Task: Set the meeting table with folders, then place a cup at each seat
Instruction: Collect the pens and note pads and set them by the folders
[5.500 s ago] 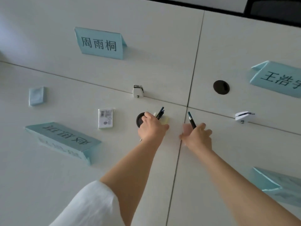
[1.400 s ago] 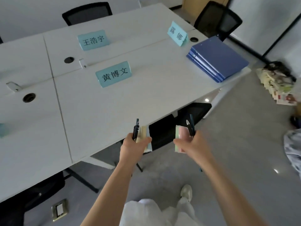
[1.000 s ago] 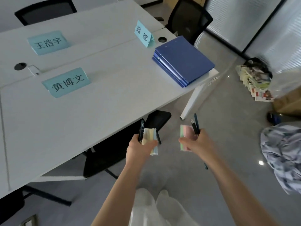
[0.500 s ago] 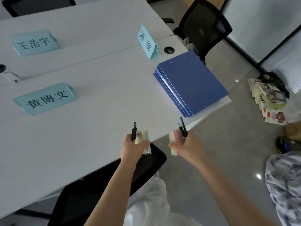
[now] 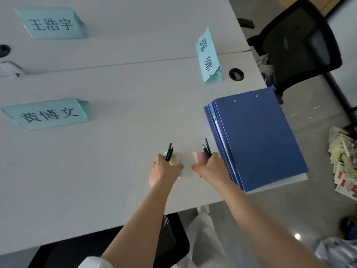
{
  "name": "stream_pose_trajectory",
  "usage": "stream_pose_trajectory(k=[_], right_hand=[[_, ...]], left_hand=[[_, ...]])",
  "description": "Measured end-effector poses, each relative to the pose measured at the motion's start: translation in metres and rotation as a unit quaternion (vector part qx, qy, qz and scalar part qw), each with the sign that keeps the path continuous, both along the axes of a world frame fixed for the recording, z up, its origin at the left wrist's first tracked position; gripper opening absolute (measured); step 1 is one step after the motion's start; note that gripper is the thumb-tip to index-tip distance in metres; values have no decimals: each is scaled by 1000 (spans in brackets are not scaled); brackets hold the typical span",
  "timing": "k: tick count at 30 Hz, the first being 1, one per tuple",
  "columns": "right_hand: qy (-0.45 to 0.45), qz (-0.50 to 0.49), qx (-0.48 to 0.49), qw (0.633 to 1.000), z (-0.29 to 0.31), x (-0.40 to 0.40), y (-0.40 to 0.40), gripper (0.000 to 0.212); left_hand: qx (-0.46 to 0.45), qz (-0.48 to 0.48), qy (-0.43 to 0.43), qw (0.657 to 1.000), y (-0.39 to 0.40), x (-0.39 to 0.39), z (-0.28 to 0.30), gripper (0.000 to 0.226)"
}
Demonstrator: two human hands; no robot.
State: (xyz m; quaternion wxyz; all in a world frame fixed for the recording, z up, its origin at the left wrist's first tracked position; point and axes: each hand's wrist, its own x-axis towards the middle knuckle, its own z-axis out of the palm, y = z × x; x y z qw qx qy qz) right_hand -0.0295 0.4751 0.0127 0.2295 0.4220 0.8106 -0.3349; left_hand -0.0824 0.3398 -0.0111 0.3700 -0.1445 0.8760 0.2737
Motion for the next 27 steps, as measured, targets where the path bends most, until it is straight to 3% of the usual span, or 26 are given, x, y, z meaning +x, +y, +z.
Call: stream_pose_trajectory(k=[10, 19, 21, 25, 27], right_hand=[[-26, 49, -18, 998, -19, -45, 27, 59], [-34, 107, -51, 992, -15, -42, 47, 78], [-37, 102, -83, 991, -11, -42, 50, 68], [0, 115, -89, 989, -1, -33, 62, 29], [23, 127, -102, 986, 7, -28, 70, 22]], left_hand=[[-51, 92, 1, 994, 53, -4, 3, 61], [-11, 135, -28, 990, 50, -4, 5, 75], [12, 151, -27, 988, 45, -3, 8, 65], [24, 171, 20, 985, 42, 3, 18, 46], [26, 198, 52, 978, 43, 5, 23, 33]])
